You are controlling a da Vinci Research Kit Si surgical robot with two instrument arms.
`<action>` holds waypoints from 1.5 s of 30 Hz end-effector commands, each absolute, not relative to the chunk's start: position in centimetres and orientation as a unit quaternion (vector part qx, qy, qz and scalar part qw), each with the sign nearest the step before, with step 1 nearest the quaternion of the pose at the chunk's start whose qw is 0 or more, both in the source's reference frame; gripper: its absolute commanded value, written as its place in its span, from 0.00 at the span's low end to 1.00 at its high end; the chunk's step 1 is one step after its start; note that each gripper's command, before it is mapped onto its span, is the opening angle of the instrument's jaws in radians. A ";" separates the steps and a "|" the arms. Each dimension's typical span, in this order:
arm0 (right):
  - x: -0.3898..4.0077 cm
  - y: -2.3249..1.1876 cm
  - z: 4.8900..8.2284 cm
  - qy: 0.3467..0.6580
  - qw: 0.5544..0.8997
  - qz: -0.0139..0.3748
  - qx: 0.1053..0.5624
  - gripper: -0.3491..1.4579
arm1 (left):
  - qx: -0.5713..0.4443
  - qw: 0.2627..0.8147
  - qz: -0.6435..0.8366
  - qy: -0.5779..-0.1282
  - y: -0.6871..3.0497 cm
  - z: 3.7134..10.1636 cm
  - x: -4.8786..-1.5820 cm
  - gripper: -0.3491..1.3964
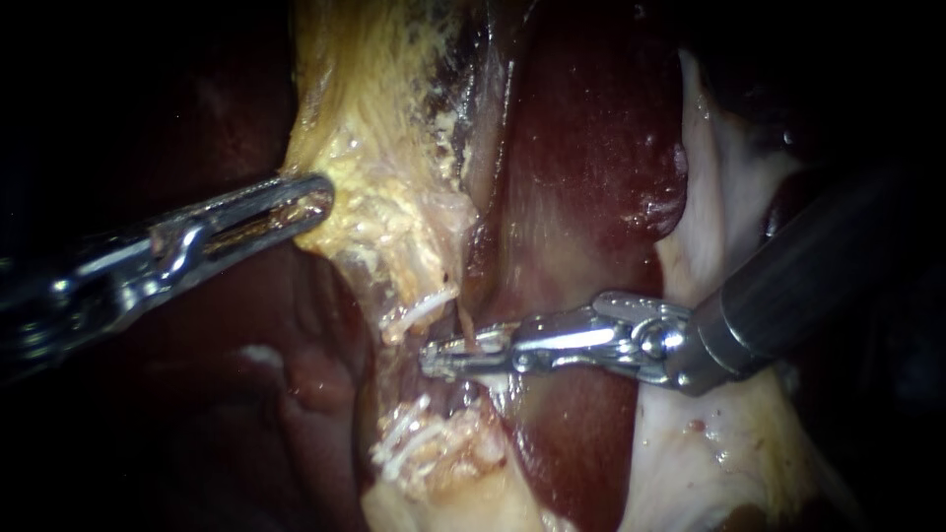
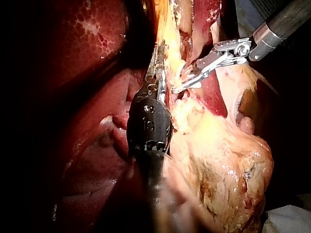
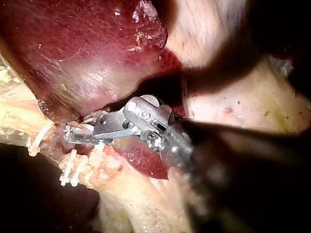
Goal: Going back second clip right tube
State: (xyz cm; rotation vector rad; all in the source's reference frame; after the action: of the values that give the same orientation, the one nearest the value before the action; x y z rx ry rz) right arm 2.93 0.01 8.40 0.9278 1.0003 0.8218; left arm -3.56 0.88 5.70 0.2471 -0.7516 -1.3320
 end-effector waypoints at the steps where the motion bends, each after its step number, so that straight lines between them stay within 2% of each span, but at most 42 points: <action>1: 2.93 0.01 8.40 0.449 0.699 0.369 0.416 0.05 | 0.112 0.715 -0.601 -0.340 0.88 5.70 -3.56 0.00; 2: 2.94 0.01 8.41 0.448 0.698 0.371 0.418 0.21 | 0.112 0.715 -0.601 -0.340 0.88 5.70 -3.56 0.00; 3: 2.95 0.02 8.41 0.456 0.708 0.354 0.407 0.33 | 0.112 0.715 -0.601 -0.340 0.88 5.70 -3.56 0.00; 5: 2.97 0.02 8.41 0.470 0.720 0.329 0.390 0.46 | 0.112 0.715 -0.601 -0.340 0.88 5.70 -3.55 0.00; 8: 2.98 0.02 8.40 0.486 0.731 0.313 0.362 0.52 | 0.112 0.715 -0.601 -0.340 0.89 5.70 -3.55 0.00; 12: 2.89 0.05 8.38 0.498 0.742 0.294 0.341 0.52 | 0.112 0.715 -0.601 -0.340 0.89 5.70 -3.54 0.00; 24: 2.60 0.24 8.46 0.497 0.743 0.302 0.331 0.52 | 0.112 0.715 -0.601 -0.340 0.89 5.70 -3.54 0.00; 32: 2.67 0.13 8.22 0.510 0.734 0.301 0.333 0.52 | 0.112 0.715 -0.601 -0.340 0.89 5.70 -3.54 0.00; 34: 2.63 0.16 8.13 0.522 0.737 0.283 0.322 0.52 | 0.112 0.715 -0.601 -0.340 0.89 5.70 -3.53 0.00; 40: 2.25 0.45 7.73 0.557 0.760 0.186 0.279 0.52 | 0.113 0.715 -0.601 -0.340 0.89 5.69 -3.51 0.00; 45: 1.87 0.71 7.44 0.571 0.772 0.143 0.240 0.52 | 0.113 0.715 -0.601 -0.340 0.89 5.70 -3.51 0.00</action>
State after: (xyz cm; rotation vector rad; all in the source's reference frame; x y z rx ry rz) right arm 1.81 0.75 7.40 0.5067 1.2397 0.3008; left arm -3.51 0.89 5.69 0.2498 -0.7523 -1.3302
